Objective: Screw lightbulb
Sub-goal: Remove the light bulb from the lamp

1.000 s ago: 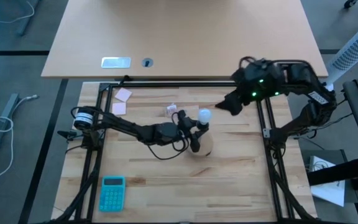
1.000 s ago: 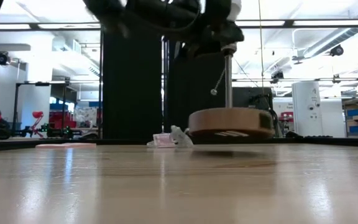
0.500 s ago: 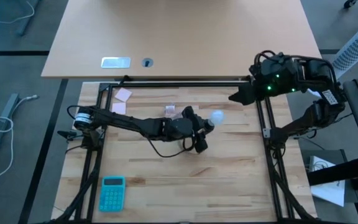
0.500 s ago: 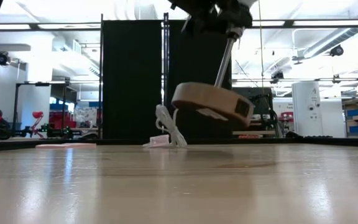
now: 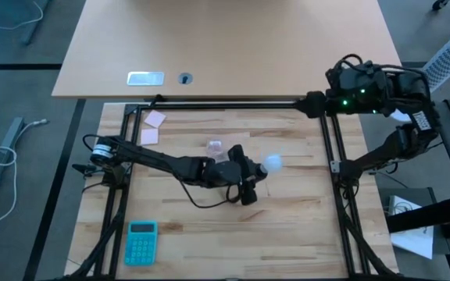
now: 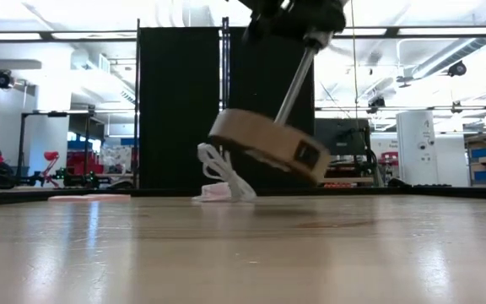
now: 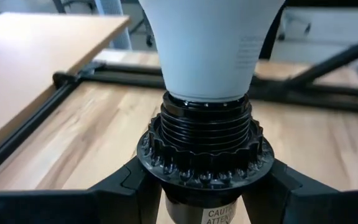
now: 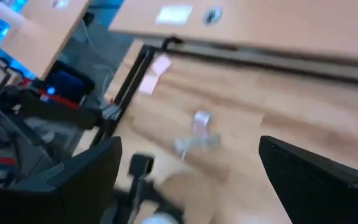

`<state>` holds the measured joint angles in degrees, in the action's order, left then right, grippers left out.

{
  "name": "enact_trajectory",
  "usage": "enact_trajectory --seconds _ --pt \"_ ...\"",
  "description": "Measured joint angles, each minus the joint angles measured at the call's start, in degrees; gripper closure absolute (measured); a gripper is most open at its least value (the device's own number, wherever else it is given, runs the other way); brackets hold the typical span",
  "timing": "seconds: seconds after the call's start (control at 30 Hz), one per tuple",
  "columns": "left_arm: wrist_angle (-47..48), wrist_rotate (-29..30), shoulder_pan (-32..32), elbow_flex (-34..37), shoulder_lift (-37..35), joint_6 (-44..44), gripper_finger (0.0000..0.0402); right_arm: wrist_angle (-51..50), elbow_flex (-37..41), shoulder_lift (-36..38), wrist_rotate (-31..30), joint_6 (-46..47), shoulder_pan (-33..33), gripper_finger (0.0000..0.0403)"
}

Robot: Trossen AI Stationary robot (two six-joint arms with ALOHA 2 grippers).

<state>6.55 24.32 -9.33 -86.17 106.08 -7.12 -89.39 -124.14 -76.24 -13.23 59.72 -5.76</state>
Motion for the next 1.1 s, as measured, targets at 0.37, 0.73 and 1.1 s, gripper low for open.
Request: enact_trajectory --seconds 0.37,0.73,1.1 --pt "4.51 -1.42 0.86 0.02 -0.11 0.36 0.0238 -0.15 8.31 -0.99 2.64 0.53 4.39 0.0028" --pt "7.22 -1.43 1.87 0.47 0.28 2.56 0.0238 -0.41 9.92 -0.96 2.12 12.37 4.68 0.0028" --pt "8.84 1.01 4.76 0.48 -1.99 3.03 0.0238 5.67 17.39 -3.32 1.50 23.64 13.24 0.0028"
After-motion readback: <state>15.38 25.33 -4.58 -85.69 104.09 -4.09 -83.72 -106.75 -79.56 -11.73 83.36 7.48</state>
